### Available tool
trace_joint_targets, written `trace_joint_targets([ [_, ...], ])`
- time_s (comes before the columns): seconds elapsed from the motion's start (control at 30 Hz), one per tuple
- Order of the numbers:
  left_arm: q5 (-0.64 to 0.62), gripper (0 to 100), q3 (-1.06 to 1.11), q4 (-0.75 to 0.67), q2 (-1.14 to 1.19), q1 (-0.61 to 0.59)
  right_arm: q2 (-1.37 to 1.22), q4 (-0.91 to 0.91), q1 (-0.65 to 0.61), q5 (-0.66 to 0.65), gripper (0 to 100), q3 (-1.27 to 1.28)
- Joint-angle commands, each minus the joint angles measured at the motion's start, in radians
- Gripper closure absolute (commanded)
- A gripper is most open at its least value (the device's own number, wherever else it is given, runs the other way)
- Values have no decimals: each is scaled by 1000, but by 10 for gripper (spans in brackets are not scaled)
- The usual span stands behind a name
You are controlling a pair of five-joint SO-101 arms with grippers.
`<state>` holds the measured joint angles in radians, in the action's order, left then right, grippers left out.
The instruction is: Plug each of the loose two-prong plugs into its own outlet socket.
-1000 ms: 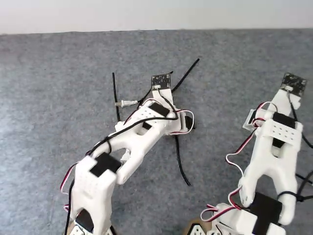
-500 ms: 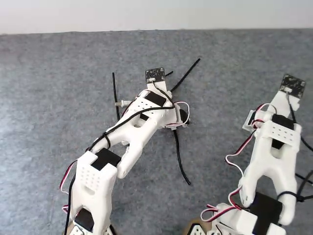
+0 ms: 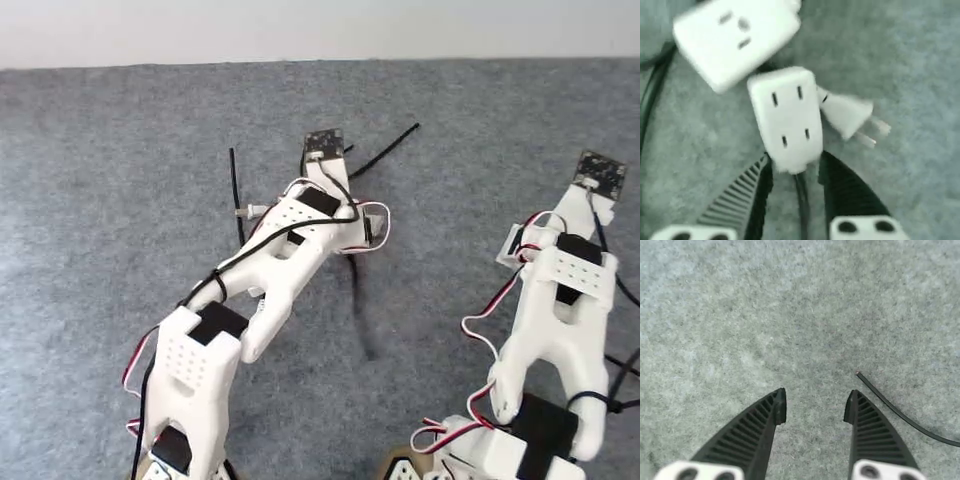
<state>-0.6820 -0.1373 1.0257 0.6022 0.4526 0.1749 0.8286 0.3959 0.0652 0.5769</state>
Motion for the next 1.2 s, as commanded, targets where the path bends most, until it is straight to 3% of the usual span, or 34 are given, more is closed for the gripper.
trace_joint_targets([
  [0.0, 23, 976, -36, -18, 0, -17, 12, -18, -7, 0, 801, -9],
  [0.3, 51, 985, -38, 9, -11, -17, 7, -19, -7, 0, 801, -9],
  [0.5, 49, 979, -47, 40, -150, -17, 5, -21, -18, -31, 801, -9],
  [0.8, -64, 667, -42, 31, -87, -49, 4, -21, -35, -41, 801, -9],
  [1.17, -249, 663, -125, -34, 40, -77, 2, -21, -39, -43, 801, -8],
])
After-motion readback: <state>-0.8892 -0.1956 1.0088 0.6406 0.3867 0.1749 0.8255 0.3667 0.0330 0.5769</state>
